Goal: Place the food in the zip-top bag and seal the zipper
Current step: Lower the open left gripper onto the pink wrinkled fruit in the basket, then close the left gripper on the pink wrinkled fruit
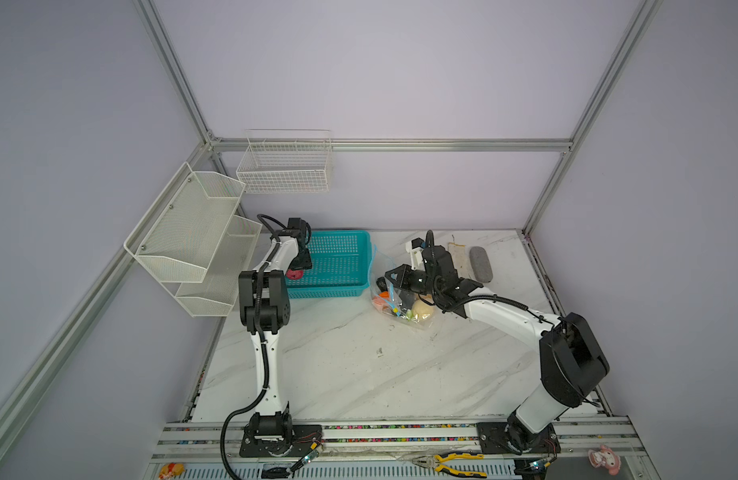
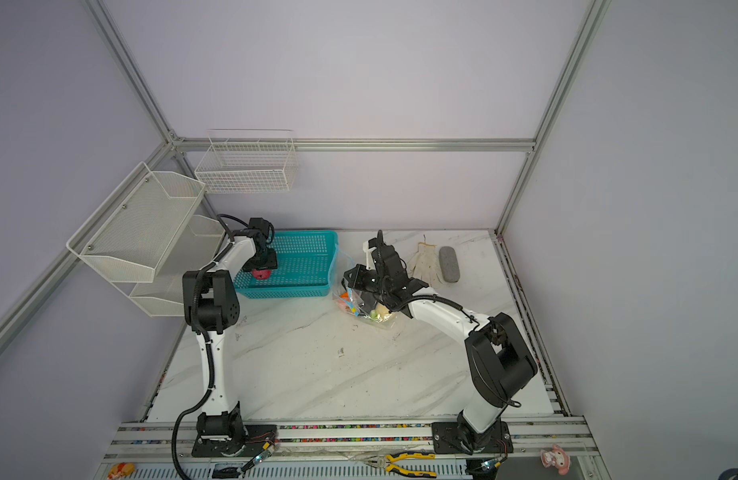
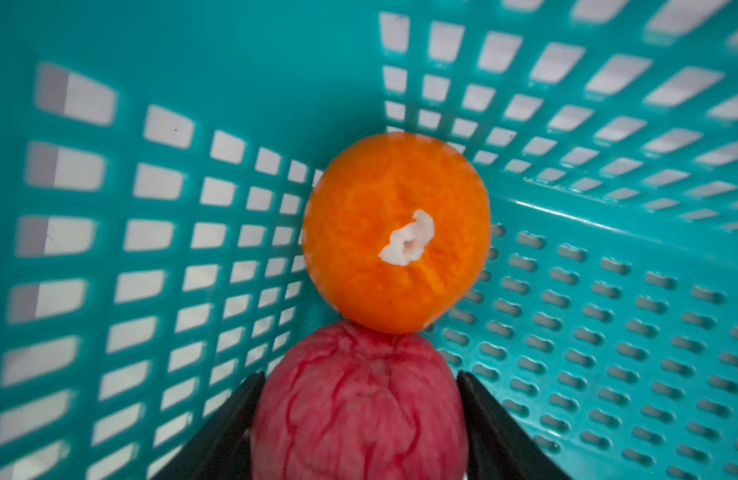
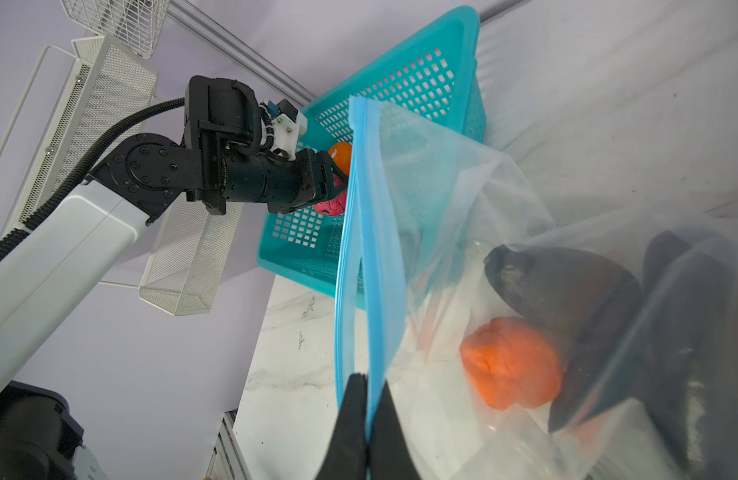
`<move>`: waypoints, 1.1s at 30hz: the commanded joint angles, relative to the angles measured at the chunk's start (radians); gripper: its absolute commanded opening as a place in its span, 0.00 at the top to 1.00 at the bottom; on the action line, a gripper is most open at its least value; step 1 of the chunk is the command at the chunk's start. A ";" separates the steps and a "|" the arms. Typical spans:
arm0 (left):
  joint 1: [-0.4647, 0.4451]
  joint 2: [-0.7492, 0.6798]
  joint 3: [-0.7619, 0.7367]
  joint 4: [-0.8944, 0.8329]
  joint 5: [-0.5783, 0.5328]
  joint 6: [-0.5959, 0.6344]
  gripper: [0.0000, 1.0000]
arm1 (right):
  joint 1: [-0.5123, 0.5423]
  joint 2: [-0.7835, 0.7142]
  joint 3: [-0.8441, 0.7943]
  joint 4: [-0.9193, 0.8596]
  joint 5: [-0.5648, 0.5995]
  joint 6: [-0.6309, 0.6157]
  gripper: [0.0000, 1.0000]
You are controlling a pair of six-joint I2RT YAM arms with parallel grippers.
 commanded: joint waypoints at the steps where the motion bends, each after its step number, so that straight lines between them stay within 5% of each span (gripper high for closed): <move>1: 0.010 -0.002 0.083 0.005 0.018 -0.009 0.33 | -0.005 0.008 0.024 -0.002 0.011 -0.008 1.00; 19: 0.003 -0.072 0.031 0.002 0.105 -0.032 0.43 | -0.005 0.003 0.014 0.007 0.011 -0.006 1.00; 33: -0.032 -0.163 -0.053 -0.036 0.131 -0.034 0.42 | -0.005 0.007 0.008 0.013 0.011 -0.001 1.00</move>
